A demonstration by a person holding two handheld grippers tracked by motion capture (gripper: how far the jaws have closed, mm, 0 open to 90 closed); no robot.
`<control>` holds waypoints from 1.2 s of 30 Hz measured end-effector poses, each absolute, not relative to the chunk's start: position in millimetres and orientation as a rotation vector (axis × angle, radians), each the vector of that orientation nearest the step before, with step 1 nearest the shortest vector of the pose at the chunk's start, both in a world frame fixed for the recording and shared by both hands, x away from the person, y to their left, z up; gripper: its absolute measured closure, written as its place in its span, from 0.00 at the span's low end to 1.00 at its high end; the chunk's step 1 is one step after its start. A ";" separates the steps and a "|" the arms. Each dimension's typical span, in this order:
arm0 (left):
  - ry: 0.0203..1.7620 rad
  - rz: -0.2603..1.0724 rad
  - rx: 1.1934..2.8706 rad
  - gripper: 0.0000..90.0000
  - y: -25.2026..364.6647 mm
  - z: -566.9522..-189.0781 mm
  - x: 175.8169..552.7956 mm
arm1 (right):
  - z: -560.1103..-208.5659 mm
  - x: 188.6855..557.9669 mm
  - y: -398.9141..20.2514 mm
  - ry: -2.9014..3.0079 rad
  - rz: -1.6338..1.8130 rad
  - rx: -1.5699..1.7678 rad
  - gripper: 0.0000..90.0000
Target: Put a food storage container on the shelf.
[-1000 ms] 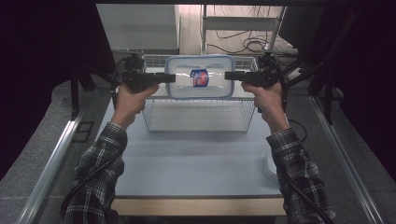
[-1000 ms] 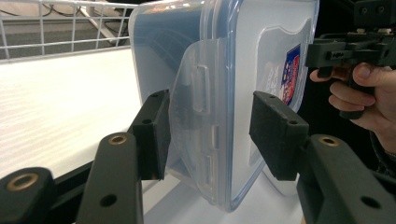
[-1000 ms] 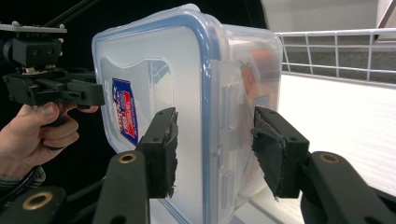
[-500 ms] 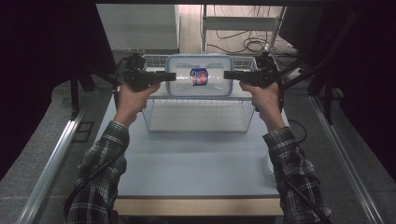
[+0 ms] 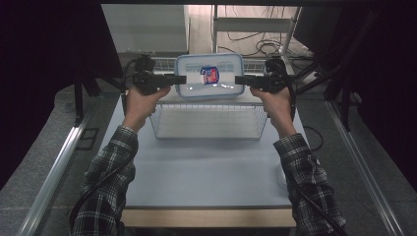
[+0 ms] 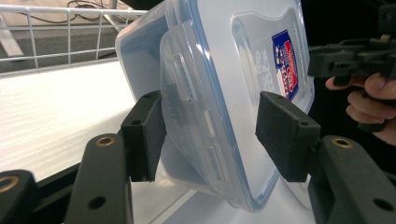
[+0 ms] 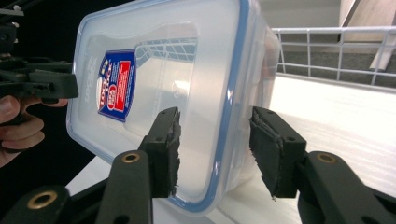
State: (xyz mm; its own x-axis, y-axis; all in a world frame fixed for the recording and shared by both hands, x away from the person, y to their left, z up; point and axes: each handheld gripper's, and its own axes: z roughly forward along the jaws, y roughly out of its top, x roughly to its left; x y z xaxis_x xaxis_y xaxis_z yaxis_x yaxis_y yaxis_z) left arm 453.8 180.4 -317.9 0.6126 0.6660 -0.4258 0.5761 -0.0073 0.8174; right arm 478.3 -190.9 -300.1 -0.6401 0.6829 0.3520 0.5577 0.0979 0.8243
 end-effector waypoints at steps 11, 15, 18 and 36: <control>1.075 0.065 1.670 0.39 182.3 -321.6 464.1 | -304.4 481.0 -192.7 2.241 1.546 1.298 0.65; 1.103 0.130 1.676 0.37 181.8 -319.6 463.5 | -303.7 482.2 -192.3 2.239 1.548 1.315 0.66; 1.105 0.168 1.696 0.40 180.4 -319.1 461.7 | -299.6 480.7 -191.8 2.208 1.561 1.318 0.69; 0.994 0.181 1.714 0.40 176.0 -317.8 437.2 | -289.7 462.0 -195.7 2.209 1.557 1.179 0.62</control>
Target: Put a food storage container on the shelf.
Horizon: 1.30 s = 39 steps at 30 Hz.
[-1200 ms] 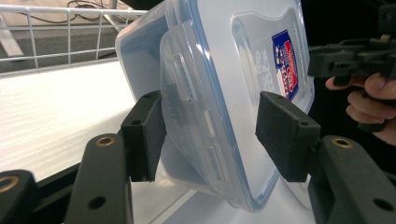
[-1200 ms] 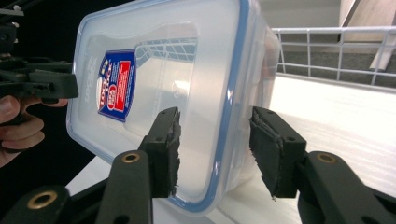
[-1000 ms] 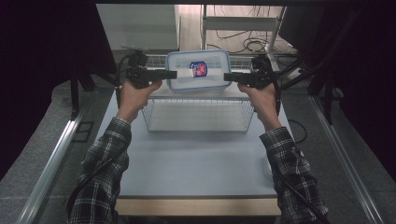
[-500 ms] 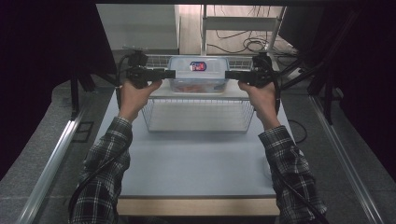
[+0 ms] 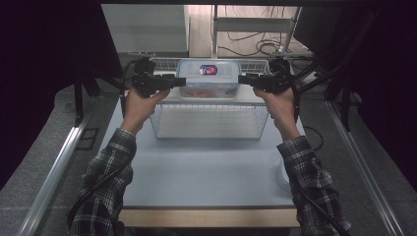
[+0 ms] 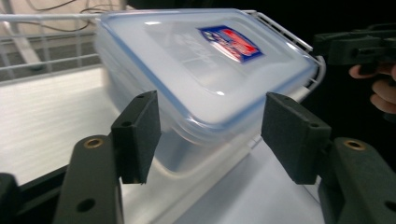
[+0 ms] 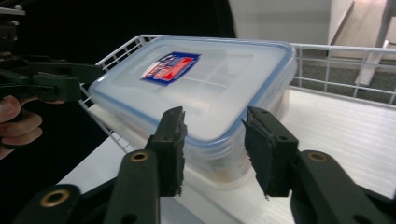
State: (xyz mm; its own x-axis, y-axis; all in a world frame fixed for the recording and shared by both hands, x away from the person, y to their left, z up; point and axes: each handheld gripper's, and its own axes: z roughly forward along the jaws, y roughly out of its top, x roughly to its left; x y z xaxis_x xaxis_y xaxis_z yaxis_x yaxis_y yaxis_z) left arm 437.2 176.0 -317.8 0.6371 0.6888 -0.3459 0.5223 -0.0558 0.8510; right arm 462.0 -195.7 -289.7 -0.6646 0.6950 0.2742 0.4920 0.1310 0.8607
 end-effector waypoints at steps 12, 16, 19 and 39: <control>0.893 0.301 1.805 0.23 171.3 -330.5 396.7 | -303.3 435.2 -199.6 2.234 1.476 1.050 0.41; 0.890 0.320 1.837 0.19 172.7 -337.5 382.4 | -310.3 424.0 -204.7 2.224 1.461 1.024 0.34; 0.880 0.321 1.852 0.16 173.1 -344.1 372.1 | -315.3 414.5 -208.1 2.223 1.456 1.005 0.29; 0.844 0.291 1.853 0.09 174.2 -391.8 319.4 | -354.6 353.1 -216.9 2.287 1.389 0.853 0.10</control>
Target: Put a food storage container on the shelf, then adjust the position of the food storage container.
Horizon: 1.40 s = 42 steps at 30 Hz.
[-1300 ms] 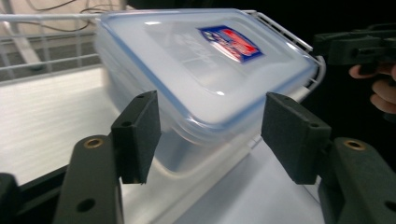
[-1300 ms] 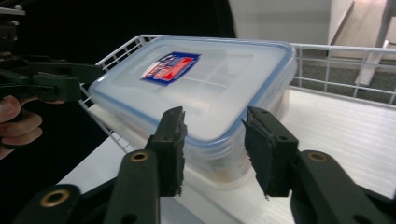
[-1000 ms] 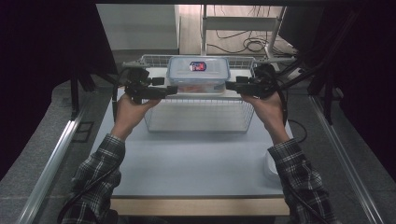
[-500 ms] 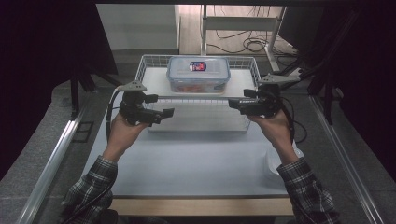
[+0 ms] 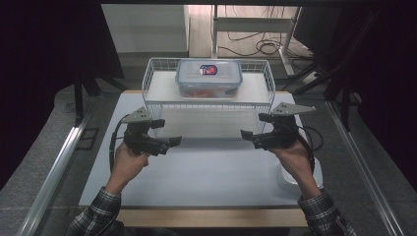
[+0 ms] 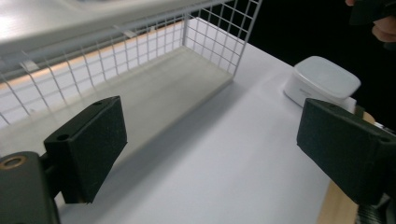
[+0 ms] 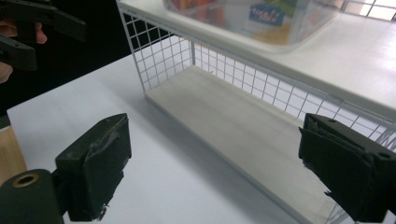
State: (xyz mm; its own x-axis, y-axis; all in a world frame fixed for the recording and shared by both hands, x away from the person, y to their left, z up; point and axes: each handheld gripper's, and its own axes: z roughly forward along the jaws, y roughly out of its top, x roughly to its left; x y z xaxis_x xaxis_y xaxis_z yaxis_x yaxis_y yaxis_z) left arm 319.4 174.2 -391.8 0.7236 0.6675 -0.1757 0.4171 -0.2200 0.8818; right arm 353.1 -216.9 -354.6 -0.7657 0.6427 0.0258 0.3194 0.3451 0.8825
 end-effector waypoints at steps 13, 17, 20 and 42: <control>0.806 0.388 1.883 0.10 173.8 -423.6 284.4 | -386.7 332.6 -220.0 2.338 1.333 0.831 0.09; 0.798 0.415 1.913 0.10 171.0 -435.2 276.1 | -397.8 327.3 -222.8 2.335 1.333 0.837 0.09; 0.778 0.427 1.921 0.10 169.0 -448.4 270.3 | -405.5 322.5 -224.7 2.328 1.336 0.834 0.09; 0.903 0.414 1.965 0.10 178.5 -493.6 261.3 | -456.4 315.0 -238.0 2.377 1.253 1.010 0.01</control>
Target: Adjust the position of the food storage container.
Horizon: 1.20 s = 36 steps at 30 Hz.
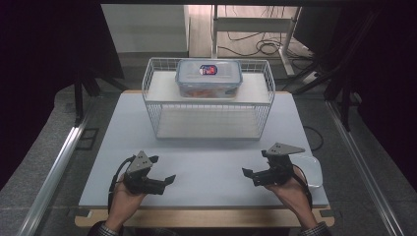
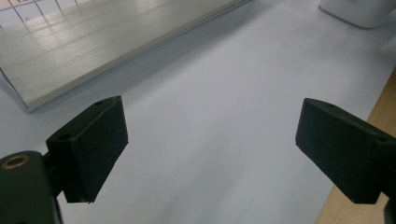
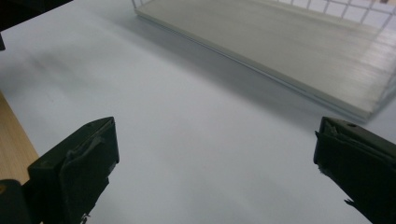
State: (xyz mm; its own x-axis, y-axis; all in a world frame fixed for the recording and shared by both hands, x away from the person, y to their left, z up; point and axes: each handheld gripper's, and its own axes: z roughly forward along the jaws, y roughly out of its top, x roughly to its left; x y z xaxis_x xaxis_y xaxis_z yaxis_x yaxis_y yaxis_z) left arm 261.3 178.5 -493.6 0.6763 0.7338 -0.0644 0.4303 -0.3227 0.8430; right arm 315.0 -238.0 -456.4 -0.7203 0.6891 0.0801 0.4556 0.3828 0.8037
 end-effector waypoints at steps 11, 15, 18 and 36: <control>0.905 0.390 1.979 0.10 176.3 -499.2 263.9 | -449.7 301.9 -317.7 2.214 1.086 1.216 0.78; 0.913 0.390 1.976 0.10 178.4 -502.8 266.1 | -448.9 295.8 -341.1 2.158 1.042 1.235 0.98; 0.922 0.388 1.967 0.10 180.5 -503.6 266.8 | -448.4 293.0 -351.2 2.121 0.995 1.250 1.00; 0.939 0.373 1.966 0.10 183.4 -508.9 269.3 | -465.0 288.2 -410.2 1.961 0.841 1.481 1.00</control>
